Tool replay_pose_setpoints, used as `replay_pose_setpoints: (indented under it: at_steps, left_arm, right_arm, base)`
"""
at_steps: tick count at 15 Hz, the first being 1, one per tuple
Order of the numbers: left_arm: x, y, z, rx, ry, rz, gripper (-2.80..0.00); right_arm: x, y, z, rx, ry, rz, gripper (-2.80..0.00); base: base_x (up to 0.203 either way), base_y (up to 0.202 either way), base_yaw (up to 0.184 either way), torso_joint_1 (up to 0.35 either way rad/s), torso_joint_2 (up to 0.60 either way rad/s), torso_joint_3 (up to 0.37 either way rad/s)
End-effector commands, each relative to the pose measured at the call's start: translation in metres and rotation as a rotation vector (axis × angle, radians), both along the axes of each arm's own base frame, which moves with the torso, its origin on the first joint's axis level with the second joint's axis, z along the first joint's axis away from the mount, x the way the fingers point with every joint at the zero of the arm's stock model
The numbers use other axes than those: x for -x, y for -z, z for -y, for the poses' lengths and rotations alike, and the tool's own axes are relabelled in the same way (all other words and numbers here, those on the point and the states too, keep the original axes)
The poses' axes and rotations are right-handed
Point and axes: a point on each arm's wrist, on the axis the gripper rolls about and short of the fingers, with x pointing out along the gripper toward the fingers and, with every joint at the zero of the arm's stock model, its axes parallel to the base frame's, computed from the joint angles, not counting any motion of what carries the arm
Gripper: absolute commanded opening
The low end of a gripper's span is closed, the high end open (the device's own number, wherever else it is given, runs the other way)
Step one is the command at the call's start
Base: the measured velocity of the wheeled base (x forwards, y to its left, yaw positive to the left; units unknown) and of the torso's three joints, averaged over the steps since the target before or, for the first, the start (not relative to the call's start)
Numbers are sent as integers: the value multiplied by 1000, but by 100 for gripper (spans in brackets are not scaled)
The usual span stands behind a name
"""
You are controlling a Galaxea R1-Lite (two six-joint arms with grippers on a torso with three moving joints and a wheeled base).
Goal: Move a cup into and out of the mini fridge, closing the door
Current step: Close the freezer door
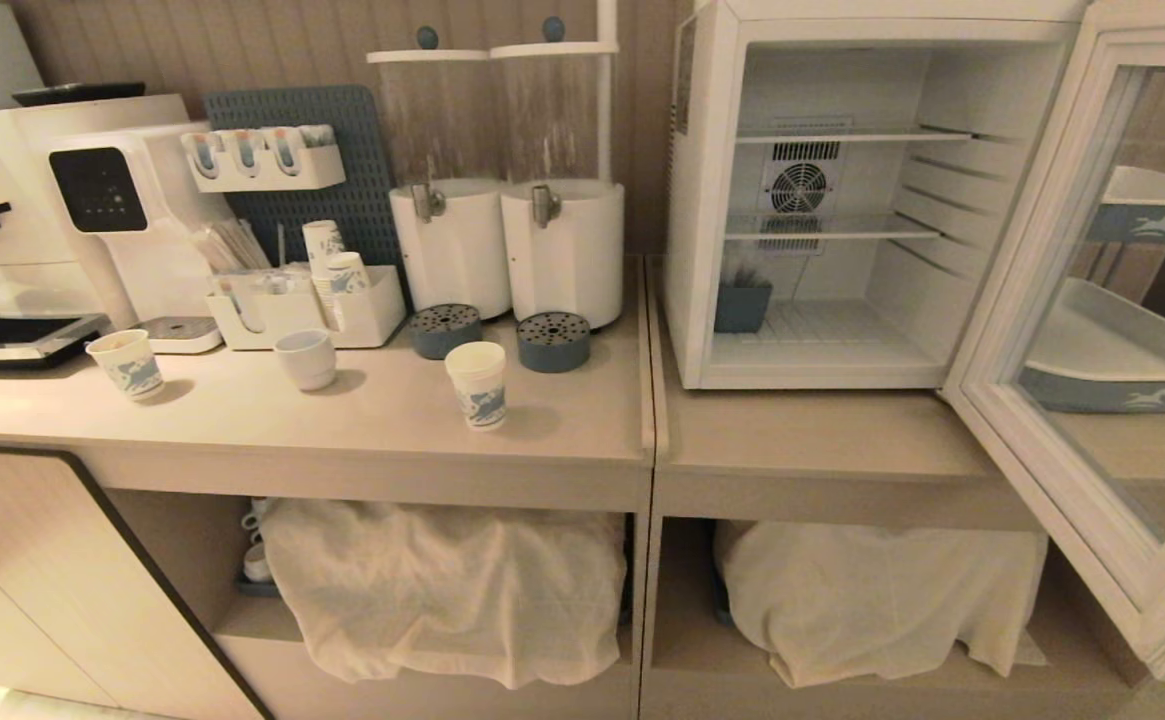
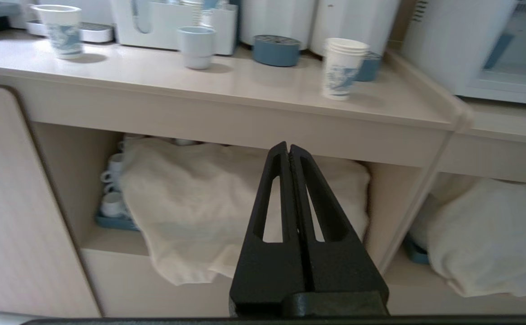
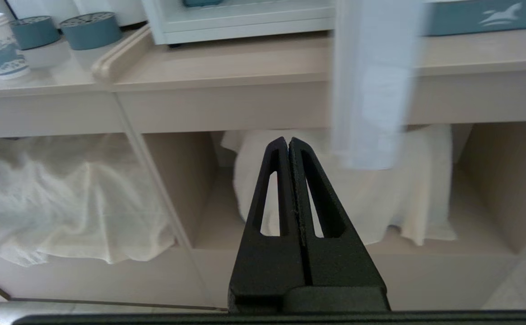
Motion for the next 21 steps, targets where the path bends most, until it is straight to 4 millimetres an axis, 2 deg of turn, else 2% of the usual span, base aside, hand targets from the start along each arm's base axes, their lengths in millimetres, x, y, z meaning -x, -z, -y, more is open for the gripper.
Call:
replay_pose_setpoints:
  at_steps: [1,15,21]
  left_arm:
    - [-3,11,0,1,1,-36,-280]
    - [-3,11,0,2,1,-32,-280]
    - [-3,11,0,2,1,-32,-280]
  right_arm:
    - [0,0,0,0,0,-3,-280]
    - [0,0,0,0,0,-1,-280]
    - [0,0,0,0,0,4,-280]
  base:
    - [0,-190,0,6,-1,3]
    - [0,-190,0,2,2,2]
    - [0,-32,0,1,1,1]
